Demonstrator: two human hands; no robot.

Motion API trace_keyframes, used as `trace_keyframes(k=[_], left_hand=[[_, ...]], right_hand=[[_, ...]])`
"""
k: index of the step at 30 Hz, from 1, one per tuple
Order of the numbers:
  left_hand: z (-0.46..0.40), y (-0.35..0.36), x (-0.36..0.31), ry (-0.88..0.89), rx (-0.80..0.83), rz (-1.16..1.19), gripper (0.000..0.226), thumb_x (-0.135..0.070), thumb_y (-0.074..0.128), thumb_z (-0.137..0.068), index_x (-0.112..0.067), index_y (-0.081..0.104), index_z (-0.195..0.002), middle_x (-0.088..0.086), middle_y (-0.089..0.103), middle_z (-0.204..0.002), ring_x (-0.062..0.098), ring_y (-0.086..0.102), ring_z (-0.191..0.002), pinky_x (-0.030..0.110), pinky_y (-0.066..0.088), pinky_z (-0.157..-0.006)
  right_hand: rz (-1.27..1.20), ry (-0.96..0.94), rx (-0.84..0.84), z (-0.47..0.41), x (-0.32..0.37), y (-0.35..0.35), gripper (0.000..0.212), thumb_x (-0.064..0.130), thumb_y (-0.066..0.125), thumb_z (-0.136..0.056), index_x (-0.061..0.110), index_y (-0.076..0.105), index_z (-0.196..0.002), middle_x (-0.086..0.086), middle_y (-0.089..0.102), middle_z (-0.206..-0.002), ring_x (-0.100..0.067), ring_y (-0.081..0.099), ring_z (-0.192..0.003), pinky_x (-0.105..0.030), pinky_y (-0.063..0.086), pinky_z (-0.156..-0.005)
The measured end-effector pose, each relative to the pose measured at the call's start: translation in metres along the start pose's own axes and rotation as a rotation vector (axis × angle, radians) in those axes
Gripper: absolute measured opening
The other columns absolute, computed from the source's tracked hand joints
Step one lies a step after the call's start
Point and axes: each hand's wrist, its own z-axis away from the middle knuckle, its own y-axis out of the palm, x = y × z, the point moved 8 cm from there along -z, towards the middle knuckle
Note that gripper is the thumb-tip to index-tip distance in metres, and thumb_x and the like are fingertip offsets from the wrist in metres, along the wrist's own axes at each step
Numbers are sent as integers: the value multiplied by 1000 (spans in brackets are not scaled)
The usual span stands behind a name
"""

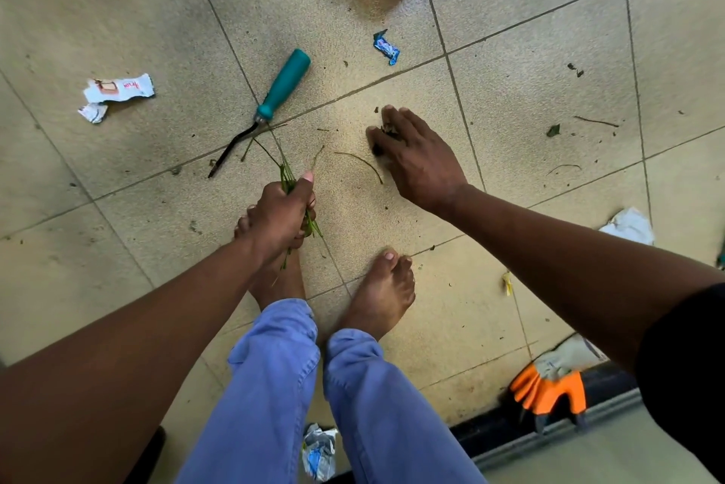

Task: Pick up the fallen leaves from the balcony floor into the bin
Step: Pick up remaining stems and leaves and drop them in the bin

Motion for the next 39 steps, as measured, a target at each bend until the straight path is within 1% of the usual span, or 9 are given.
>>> trace_keyframes(k=[4, 8, 12, 17, 25, 28, 31, 35, 39], left_hand=[[0, 3, 2, -9, 16, 16, 46, -44, 51, -104, -17, 53, -66, 1, 52, -57, 9, 38, -36, 18, 29, -42], [1, 4, -1, -10, 13, 26, 45, -43, 51, -104, -17, 52, -67, 0, 49, -56, 10, 36, -37, 18, 28, -43], [0, 7, -3, -15, 2, 21, 45, -41, 50, -105, -17, 51, -67, 1, 48, -56, 9, 35, -34, 16, 28, -41], [-3, 5, 3, -29, 16, -29, 48, -59, 54, -94, -17, 54, -71, 2, 53, -61, 8, 41, -36, 19, 32, -41], [-1, 12, -2, -29, 23, -6, 44, -40, 51, -104, -16, 50, -68, -1, 47, -53, 10, 34, -35, 17, 26, -42], [-2, 15, -5, -35, 42, 0, 43, -39, 51, -105, -17, 49, -68, -1, 45, -53, 10, 32, -35, 17, 25, -41], [-3, 19, -9, -37, 46, 3, 44, -38, 50, -106, -16, 48, -68, -1, 44, -53, 10, 32, -35, 17, 25, -42], [-2, 25, -11, -78, 36, 64, 43, -36, 50, -106, -15, 47, -69, 1, 44, -56, 9, 32, -33, 14, 24, -39], [6, 31, -13, -128, 52, 185, 40, -37, 50, -106, -18, 47, -71, 1, 44, -60, 9, 30, -38, 13, 20, -37]], right_hand=[[54, 11, 61, -3, 1, 15, 51, 39, 30, -107, 21, 37, -153, -18, 27, -163, -41, 27, -148, -51, 35, -117], [26, 152, 47, 1, 7, 22, 62, 50, 48, -100, 19, 35, -152, -18, 27, -162, -40, 26, -148, -50, 35, -117], [-34, 291, -17, 7, 14, 28, 54, 31, 56, -100, 11, 43, -148, -20, 33, -159, -44, 34, -143, -51, 41, -112], [-42, 393, -55, 3, 25, 13, 39, 12, 47, -96, 8, 59, -132, -18, 46, -149, -37, 48, -129, -42, 55, -80], [44, 185, -64, -3, 14, 5, 26, 6, 44, -92, -1, 67, -104, -16, 60, -112, -33, 55, -104, -33, 37, -52], [77, 47, -33, -5, 20, 8, 12, 0, 55, -85, -2, 66, -83, -18, 60, -96, -36, 57, -93, -30, 30, -49], [75, -25, -9, -7, 24, 11, 9, -3, 56, -82, -2, 65, -82, -20, 59, -94, -37, 56, -88, -31, 31, -49], [-53, 72, -18, -8, 19, 9, 22, -7, 47, -81, -2, 67, -90, -19, 59, -99, -37, 54, -90, -36, 36, -57], [-264, 312, -35, -8, 6, 7, 16, -6, 52, -77, -1, 65, -83, -18, 58, -92, -35, 55, -85, -34, 29, -61]])
